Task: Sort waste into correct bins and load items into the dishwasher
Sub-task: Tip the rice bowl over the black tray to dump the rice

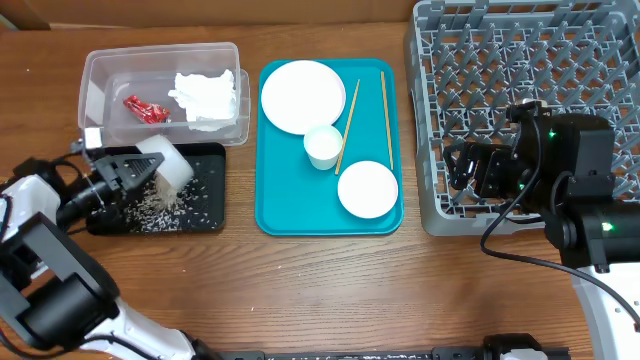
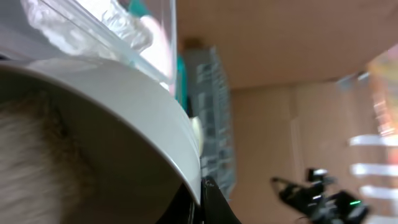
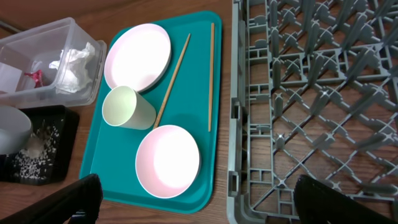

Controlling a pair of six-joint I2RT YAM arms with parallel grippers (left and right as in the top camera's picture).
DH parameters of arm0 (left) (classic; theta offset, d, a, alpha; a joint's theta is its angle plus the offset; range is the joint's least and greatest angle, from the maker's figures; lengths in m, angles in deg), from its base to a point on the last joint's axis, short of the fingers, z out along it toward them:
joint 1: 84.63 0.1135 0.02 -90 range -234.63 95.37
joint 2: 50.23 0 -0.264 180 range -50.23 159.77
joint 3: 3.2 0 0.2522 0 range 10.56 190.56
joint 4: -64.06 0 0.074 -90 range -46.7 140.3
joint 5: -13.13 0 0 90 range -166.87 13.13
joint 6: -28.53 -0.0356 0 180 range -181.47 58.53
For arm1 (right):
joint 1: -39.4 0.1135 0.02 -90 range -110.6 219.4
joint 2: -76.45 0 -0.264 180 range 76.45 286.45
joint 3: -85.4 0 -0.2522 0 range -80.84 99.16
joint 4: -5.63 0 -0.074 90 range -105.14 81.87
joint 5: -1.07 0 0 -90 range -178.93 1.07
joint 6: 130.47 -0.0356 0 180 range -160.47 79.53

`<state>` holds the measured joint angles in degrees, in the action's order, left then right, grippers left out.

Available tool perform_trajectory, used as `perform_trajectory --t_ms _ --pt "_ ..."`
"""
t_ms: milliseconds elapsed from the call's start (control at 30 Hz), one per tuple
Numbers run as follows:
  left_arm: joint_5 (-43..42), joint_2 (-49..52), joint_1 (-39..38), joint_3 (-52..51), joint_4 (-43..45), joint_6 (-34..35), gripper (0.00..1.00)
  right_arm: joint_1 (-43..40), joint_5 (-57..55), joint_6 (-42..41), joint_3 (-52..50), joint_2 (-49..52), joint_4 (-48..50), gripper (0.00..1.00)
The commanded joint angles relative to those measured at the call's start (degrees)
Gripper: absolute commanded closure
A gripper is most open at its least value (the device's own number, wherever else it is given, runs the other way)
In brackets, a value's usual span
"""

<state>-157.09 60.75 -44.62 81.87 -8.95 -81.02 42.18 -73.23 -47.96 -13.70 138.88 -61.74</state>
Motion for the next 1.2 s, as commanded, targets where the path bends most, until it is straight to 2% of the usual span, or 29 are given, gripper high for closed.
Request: perform_trajectory --t_ms 0,233,600,633,700,800,900,1067,1167 --pt "-10.4 4.3 0.5 -0.5 0.3 5.5 0.96 0.5 0.5 0.0 1.2 0.0 0.3 0.00" --pt "-10.4 5.2 0.5 -0.5 -0.3 8.9 0.96 0.5 0.5 0.0 1.2 0.0 0.3 0.00" --pt "-10.4 4.8 0.3 -0.3 -3.0 8.9 0.96 0.5 0.5 0.0 1.2 0.0 -0.1 0.00" --pt "-10.4 4.4 0.2 -0.1 -5.4 7.8 0.96 0.5 0.5 0.0 1.2 0.0 -0.3 0.00" --pt "-10.1 2.5 -0.2 0.8 -9.6 1.2 0.96 0.5 0.5 0.0 1.2 0.0 -0.9 0.00" --pt "-3.5 -0.4 -0.7 3.5 -10.1 -0.6 0.96 0.5 0.5 0.0 1.2 0.0 -1.5 0.00" --pt "8.7 -1.5 -0.7 8.1 -11.0 5.2 0.96 0.5 0.5 0.0 1.2 0.0 -2.3 0.00" --pt "13.1 -2.1 -1.6 14.1 -16.1 2.8 0.96 0.5 0.5 0.0 1.2 0.0 -2.3 0.00" --pt "15.1 -2.6 -4.6 17.7 -20.0 0.5 0.96 0.5 0.5 0.0 1.2 0.0 -2.0 0.00"
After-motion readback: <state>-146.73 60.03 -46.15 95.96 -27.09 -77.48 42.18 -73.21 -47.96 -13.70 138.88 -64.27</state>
